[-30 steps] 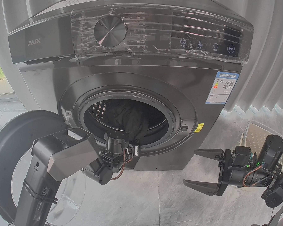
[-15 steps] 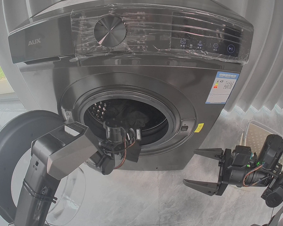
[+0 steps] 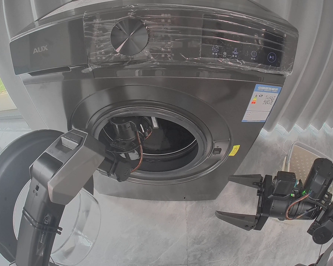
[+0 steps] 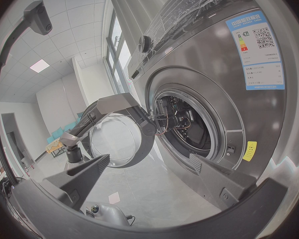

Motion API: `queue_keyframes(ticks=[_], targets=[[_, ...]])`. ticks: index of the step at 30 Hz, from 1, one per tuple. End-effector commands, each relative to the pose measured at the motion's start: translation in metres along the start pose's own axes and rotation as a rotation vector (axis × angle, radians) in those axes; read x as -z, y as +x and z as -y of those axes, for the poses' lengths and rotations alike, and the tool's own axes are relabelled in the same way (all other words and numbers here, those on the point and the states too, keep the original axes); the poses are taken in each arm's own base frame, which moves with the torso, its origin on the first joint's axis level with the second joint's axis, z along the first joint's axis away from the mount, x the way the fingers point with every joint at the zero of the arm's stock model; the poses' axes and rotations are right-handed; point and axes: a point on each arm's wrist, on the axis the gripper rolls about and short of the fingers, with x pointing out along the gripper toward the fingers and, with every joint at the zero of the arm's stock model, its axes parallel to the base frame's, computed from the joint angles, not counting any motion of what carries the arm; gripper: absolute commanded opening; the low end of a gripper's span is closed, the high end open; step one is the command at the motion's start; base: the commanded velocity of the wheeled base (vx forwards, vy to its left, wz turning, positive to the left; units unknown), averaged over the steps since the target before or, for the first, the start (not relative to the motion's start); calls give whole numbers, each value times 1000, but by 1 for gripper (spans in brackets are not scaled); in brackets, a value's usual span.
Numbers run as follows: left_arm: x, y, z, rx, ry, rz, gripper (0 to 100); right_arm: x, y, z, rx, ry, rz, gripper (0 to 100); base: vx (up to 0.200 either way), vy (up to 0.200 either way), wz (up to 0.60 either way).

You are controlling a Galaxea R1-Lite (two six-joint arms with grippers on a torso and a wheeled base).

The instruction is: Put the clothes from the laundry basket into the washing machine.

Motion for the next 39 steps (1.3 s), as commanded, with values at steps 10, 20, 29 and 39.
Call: queue_keyframes(ticks=[10,20,29,39], targets=[[13,5,-16,-29,19,-14,0,0,0,-1,-3,0,0,100,0,0,0],[20,6,-15,-26,31,-13,100,0,-1,-1,-3,1,-1,100,0,0,0],[31,-1,-12,-23,45,-59,100,0,-1,-1,-3,1,-1,100,0,0,0],[46,-58,10,22,108,-283,100,0,-1,-1,-3,-1,-1,100,0,0,0]])
